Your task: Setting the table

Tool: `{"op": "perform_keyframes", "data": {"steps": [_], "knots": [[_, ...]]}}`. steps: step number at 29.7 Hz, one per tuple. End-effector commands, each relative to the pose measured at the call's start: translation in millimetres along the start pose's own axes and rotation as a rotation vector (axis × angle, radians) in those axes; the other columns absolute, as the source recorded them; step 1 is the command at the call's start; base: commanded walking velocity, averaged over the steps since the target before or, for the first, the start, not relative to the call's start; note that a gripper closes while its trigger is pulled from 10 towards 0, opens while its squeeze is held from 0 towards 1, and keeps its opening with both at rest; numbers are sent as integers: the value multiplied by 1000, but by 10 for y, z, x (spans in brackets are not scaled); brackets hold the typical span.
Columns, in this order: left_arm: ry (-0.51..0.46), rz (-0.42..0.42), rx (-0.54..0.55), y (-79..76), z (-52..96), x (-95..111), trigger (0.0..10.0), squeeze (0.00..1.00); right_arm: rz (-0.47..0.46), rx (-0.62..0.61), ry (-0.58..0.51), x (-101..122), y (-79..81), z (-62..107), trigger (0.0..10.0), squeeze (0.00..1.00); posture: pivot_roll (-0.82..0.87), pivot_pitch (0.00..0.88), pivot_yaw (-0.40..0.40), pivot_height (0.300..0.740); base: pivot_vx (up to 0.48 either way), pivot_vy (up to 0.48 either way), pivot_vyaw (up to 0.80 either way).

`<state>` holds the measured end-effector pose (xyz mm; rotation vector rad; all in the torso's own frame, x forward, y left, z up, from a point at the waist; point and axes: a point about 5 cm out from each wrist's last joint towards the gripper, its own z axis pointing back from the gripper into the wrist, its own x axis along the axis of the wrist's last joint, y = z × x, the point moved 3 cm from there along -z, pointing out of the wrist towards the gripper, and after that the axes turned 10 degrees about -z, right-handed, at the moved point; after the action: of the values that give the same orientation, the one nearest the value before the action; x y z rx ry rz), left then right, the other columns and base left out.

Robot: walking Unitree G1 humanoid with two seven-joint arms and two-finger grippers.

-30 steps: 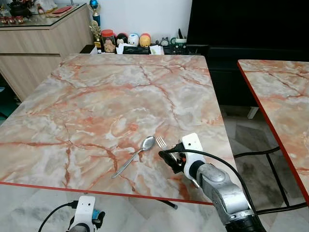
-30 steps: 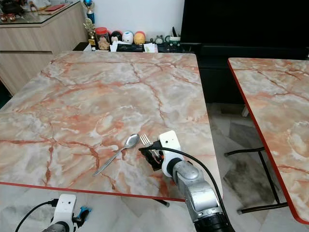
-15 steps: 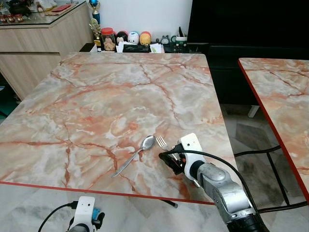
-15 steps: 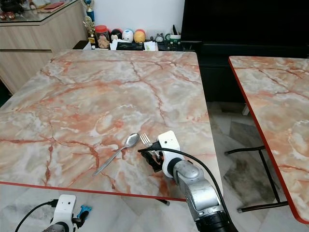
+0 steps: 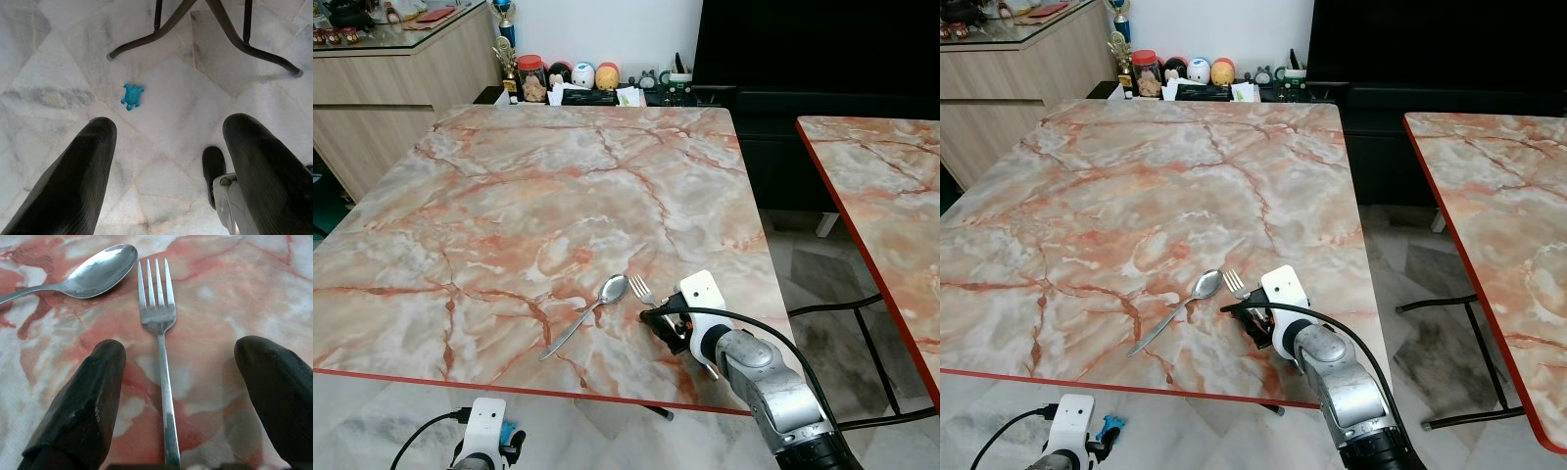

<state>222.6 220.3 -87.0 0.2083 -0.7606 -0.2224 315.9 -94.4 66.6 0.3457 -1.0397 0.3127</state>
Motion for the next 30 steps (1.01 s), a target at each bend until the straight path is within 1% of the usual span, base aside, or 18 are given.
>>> {"op": "perform_keyframes", "data": {"steps": [1,7,15,22,23,24,25,30], "knots": [[22,0,0,11,11,-58,10000,0,2,3,-3,-8,14,-8,10000,0,62,36,35,740,0,0,0],[22,1,0,7,11,-57,10000,0,-2,5,1,-27,22,-14,10000,0,64,36,34,740,0,0,0],[24,6,5,16,11,-59,10000,0,5,4,22,-109,43,-38,10000,0,72,36,28,740,0,0,0],[28,9,9,21,15,-74,10000,0,6,8,17,-97,48,-45,10000,0,75,36,23,740,0,0,0],[29,10,9,19,15,-76,10000,0,8,10,15,-93,50,-48,1255,0,75,35,22,740,0,0,0],[29,10,9,19,15,-76,10000,0,8,10,15,-93,50,-48,1255,0,75,35,22,740,0,0,0],[29,11,9,18,16,-77,10000,0,8,11,14,-92,51,-49,0,0,75,35,22,740,0,0,0],[30,13,8,14,16,-80,10000,0,10,13,14,-93,54,-51,0,0,74,37,22,740,0,0,0]]}}
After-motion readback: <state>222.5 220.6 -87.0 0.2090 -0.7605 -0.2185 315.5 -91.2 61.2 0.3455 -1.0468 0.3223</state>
